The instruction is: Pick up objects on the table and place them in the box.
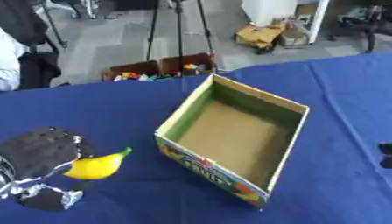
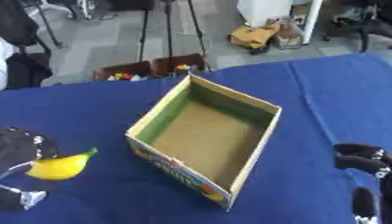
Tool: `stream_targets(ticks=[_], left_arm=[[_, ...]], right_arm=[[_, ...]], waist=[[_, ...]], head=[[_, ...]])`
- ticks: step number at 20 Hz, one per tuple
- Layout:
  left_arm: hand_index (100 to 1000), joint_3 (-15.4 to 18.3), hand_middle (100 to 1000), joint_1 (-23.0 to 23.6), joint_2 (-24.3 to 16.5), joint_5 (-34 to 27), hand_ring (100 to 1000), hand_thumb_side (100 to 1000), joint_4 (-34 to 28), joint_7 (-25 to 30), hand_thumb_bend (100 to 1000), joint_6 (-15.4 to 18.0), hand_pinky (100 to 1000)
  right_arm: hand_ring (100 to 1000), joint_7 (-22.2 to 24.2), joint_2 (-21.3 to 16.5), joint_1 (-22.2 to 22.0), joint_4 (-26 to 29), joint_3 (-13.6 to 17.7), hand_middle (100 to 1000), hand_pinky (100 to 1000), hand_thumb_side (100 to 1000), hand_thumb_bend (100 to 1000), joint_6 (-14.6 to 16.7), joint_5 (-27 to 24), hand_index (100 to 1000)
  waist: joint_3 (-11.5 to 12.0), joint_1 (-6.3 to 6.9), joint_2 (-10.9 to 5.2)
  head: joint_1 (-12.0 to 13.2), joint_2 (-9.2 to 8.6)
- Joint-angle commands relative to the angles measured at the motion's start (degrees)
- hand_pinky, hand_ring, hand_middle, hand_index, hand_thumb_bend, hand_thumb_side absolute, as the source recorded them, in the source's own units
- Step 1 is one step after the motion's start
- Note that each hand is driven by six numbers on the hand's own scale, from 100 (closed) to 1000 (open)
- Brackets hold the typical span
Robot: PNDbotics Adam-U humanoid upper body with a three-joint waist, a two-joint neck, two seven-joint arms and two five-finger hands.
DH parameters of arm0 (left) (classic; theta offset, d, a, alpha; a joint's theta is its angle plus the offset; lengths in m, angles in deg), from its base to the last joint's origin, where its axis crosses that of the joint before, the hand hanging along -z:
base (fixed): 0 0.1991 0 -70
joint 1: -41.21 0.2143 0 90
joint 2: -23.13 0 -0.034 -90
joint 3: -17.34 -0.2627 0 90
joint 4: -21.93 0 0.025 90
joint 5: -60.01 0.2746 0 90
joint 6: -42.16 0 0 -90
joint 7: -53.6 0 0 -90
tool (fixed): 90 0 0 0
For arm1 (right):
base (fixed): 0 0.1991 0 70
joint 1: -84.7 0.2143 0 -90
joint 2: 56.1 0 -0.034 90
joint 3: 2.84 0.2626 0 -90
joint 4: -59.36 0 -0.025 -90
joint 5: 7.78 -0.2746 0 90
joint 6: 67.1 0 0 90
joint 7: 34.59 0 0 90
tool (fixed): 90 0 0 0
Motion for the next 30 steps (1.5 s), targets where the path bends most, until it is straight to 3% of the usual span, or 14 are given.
stream_targets(ticks=[1,18,30], left_arm=[[697,1.77,609,-1.00,-2.12,-0.85,678,407,-1.82,0.21,100,-1.07,620],[686,4.89,599,-3.09,-2.45,-2.30,665,409,-7.63,1.67,100,-4.03,609],[683,5.11,602,-8.79,-0.53,-3.09,668,408,-9.11,2.95,100,-3.40,615]], right_arm=[[674,-6.66,-1.55,0.00,0.87,0.64,494,619,929,100,6.30,-0.83,688],[674,-6.75,-1.86,-0.29,0.87,0.75,495,619,929,100,6.22,-1.52,689],[674,-6.43,-2.46,-0.46,0.87,0.59,496,619,930,100,6.31,-2.14,690]], waist=[[-0.07,-0.10,-1.25],[-0.27,0.00,-1.89],[-1.13,0.67,-2.52]], head=[[-0.19,0.07],[-0.23,-0.18],[-0.09,-0.07]])
